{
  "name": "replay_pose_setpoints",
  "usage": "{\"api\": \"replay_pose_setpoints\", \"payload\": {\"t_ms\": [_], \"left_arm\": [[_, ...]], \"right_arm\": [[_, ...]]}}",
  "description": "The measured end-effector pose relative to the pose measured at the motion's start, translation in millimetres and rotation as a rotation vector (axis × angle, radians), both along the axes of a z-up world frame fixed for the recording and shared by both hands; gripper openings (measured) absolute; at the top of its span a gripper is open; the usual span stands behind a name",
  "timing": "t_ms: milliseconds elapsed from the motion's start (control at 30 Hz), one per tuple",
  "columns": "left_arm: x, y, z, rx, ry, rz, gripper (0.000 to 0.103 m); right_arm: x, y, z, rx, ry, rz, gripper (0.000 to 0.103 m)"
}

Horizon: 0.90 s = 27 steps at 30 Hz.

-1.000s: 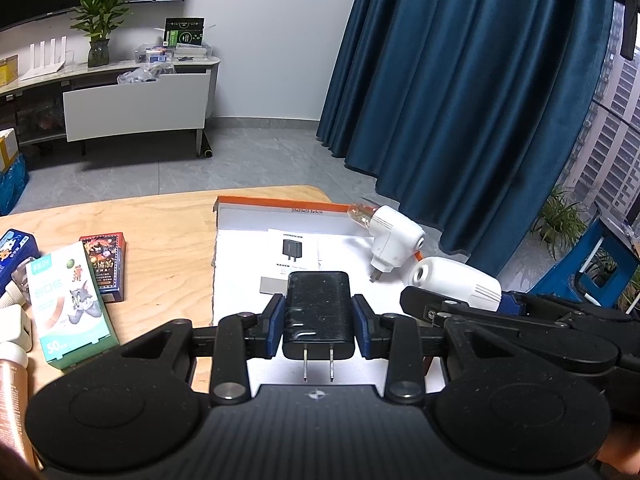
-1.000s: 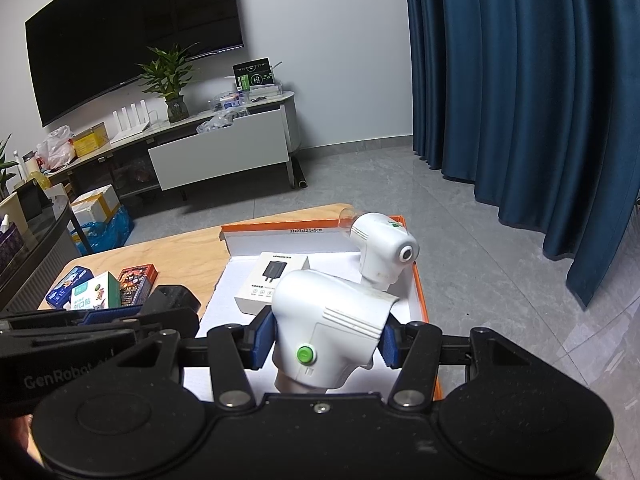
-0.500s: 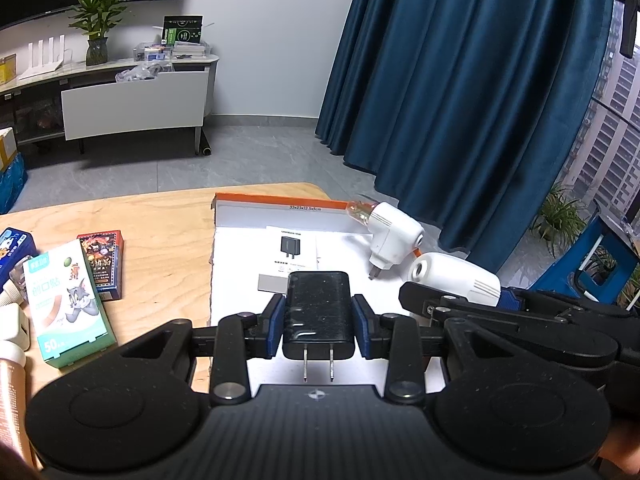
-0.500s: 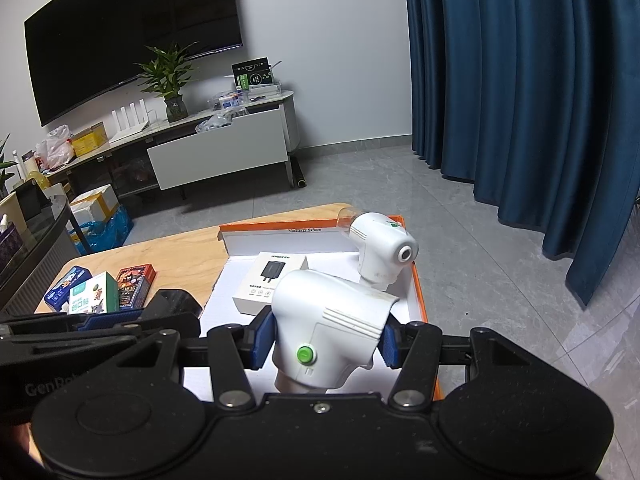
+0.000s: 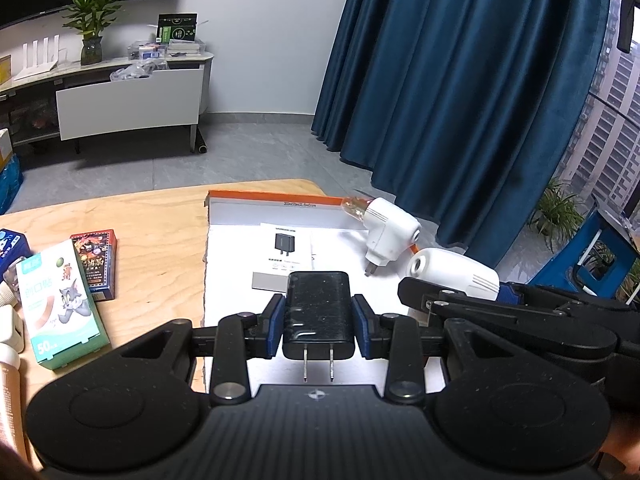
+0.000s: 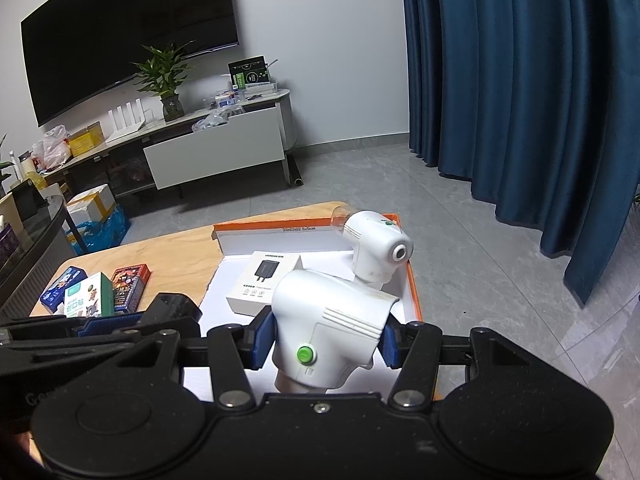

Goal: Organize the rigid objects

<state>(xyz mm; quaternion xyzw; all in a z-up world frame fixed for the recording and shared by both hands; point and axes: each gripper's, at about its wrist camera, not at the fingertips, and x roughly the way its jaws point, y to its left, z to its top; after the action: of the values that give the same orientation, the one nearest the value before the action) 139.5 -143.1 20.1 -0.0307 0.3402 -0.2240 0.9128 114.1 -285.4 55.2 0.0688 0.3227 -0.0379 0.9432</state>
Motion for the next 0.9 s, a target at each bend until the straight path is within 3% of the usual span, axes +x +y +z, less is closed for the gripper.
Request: {"api": "replay_pose_setpoints", "payload": {"t_ms": [600, 900], "left_arm": [[7, -8, -1, 0.013, -0.007, -0.016, 0.036], [13, -13, 2, 0.014, -0.017, -0.018, 0.036]], "right_arm": [[8, -4, -3, -0.007, 0.002, -0.007, 0.063], [10, -15, 11, 0.014, -0.017, -0.018, 0.063]]}}
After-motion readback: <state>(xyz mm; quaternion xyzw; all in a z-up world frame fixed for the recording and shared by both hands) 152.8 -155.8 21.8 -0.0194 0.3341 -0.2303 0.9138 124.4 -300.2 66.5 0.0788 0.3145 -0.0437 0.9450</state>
